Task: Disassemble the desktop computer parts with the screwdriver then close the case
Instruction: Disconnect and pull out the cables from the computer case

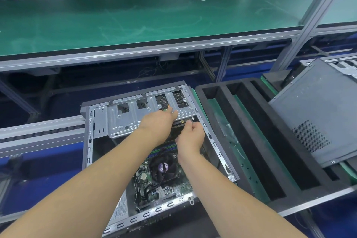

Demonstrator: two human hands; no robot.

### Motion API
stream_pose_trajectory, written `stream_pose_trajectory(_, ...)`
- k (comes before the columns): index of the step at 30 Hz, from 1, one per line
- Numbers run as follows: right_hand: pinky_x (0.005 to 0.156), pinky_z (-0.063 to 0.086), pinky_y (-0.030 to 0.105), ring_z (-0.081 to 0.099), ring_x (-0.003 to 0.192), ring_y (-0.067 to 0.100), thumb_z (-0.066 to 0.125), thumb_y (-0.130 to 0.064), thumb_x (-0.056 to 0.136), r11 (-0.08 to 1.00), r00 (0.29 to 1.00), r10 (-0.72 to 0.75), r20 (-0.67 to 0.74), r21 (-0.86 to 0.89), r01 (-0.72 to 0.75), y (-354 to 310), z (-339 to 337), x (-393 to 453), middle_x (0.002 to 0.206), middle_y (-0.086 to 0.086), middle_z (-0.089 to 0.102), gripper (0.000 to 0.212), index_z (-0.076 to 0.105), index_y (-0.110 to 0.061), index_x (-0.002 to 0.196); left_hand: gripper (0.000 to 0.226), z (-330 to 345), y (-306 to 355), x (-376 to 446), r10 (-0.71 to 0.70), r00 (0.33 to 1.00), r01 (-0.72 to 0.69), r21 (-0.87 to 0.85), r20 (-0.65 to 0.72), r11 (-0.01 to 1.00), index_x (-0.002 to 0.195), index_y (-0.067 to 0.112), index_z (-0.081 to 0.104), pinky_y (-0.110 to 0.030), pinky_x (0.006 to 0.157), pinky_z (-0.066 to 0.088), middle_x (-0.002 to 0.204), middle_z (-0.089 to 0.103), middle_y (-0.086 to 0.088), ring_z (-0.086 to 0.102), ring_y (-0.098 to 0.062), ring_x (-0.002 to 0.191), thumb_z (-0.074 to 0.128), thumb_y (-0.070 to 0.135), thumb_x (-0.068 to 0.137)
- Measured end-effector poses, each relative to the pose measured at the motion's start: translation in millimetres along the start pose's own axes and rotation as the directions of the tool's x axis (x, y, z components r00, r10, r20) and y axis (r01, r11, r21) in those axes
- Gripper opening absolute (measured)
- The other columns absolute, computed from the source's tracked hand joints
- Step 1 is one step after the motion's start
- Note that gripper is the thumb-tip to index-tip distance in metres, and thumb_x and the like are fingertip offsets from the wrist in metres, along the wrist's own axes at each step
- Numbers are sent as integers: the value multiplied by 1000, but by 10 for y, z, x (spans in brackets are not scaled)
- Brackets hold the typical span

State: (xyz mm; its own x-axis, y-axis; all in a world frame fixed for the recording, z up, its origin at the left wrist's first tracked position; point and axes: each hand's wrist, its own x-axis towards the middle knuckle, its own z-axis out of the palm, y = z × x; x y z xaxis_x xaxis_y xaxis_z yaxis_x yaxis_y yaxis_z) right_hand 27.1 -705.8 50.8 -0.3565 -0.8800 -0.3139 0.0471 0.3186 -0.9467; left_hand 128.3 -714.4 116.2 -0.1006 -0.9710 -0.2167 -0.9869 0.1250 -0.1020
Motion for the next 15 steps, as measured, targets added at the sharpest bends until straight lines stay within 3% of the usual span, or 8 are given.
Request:
stream_pose_trajectory(8,63,43,37,45,65,24,43,-29,109,998,999,35,42,-53,-33,-49,-58,-10,72,8,48,35,42,-16,76,72,16,5,-10,-1,1000,1,-35,0,999,157,28,26,-36,59,40,168,20,4,60,-31,115,49,-2,96)
stream_pose_trajectory(12,55,46,34,48,45,19,44,-34,109,978,968,207,144,-22,-206,-174,-107,-16,69,9,51,28,50,-12,92,64,-38,-27,-25,19,1000,-17,-79,23,997,153,30,30,-37,63,44,169,16,9,59,-32,117,41,-2,99)
stream_pose_trajectory(15,49,54,32,54,45,18,53,-27,107,916,882,371,292,44,-400,-283,-265,-55,75,10,56,18,54,-10,105,50,-52,-115,-149,29,999,-34,-203,-28,979,149,34,44,-45,90,55,166,26,14,54,-28,130,38,9,106)
